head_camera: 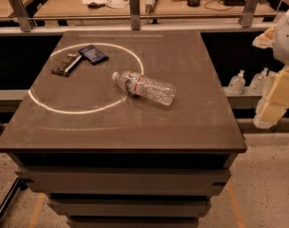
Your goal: Place water bottle upright
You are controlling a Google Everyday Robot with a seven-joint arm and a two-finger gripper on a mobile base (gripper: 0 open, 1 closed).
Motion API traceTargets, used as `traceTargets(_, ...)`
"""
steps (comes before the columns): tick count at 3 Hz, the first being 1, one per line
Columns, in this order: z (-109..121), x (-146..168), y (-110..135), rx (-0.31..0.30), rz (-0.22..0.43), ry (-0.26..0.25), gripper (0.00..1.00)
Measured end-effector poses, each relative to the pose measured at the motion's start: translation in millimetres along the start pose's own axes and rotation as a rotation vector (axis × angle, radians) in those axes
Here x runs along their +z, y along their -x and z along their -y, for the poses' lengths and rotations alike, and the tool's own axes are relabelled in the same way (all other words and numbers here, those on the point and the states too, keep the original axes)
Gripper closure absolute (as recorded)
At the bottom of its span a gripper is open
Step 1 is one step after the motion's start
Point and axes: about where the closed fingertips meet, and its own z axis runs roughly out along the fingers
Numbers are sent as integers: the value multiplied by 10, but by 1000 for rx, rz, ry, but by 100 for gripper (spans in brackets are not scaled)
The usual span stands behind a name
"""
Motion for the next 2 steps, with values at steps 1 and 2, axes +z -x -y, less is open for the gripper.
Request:
traceTargets(1, 5, 9, 31, -5, 0, 0, 0)
traceTargets(2, 57, 115, 358, -60, 5, 4, 0)
